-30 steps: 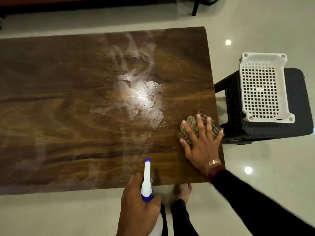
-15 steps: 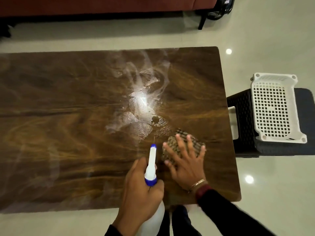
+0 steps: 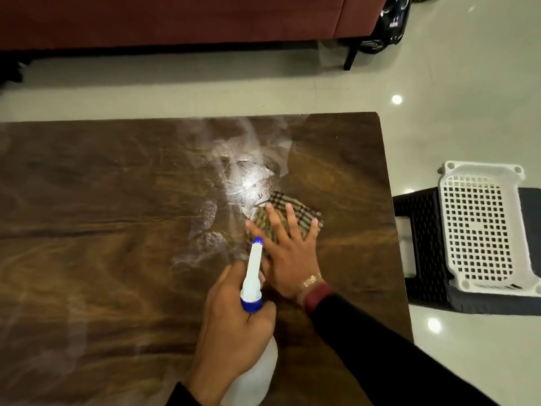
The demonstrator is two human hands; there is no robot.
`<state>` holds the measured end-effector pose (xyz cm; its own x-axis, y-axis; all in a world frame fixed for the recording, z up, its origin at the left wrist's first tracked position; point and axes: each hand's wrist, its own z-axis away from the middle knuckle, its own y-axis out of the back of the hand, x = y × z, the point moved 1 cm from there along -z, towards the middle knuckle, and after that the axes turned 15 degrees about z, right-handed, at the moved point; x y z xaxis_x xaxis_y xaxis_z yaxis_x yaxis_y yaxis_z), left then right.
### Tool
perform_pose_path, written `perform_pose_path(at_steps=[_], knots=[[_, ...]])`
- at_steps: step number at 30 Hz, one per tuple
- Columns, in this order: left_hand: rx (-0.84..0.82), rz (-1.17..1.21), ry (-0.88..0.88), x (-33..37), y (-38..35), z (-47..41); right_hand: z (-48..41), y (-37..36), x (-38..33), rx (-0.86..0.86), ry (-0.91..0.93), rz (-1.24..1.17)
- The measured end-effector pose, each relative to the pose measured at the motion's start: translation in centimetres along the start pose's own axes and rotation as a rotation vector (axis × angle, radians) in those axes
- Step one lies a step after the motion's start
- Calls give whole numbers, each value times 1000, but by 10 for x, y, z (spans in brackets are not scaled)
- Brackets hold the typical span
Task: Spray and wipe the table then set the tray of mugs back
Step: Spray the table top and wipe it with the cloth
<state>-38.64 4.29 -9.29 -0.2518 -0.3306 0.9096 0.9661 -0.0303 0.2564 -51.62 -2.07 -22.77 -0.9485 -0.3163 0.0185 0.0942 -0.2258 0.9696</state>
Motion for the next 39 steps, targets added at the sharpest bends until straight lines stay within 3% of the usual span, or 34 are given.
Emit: perform_pose_path(at_steps=[2, 5, 8, 11, 14, 17, 19, 21, 25, 30, 33, 36, 39], knots=[[7, -6, -6, 7, -2, -15, 23, -5, 26, -2, 0, 9], [17, -16, -18, 15, -5, -31, 0, -5, 93, -34, -221, -7], [34, 27, 19, 19, -7, -36, -75, 11, 139, -51, -399, -43], [65, 22, 0, 19, -9, -45, -173, 31, 133, -61, -429, -45], [95, 12, -14, 19, -7, -56, -214, 42, 77, -39, -262, 13], [104, 10, 8, 21, -1, -63, -172, 34, 12, 3, 13, 76], [92, -1, 27, 22, 2, -68, -128, 27, 3, 14, 96, 73], [84, 8, 35, 20, 6, -73, -105, 20, 29, 17, 86, 38], [104, 31, 16, 9, 15, -73, -131, 28, 102, -18, -165, 7], [142, 15, -15, -5, 30, -64, -234, 53, 74, -37, -215, -5], [187, 23, -29, -5, 41, -58, -258, 57, 12, -30, -62, 48], [187, 9, -8, -8, 52, -50, -215, 49, -37, -13, 179, 104], [208, 28, 11, -13, 65, -42, -150, 37, -24, 24, 344, 93]])
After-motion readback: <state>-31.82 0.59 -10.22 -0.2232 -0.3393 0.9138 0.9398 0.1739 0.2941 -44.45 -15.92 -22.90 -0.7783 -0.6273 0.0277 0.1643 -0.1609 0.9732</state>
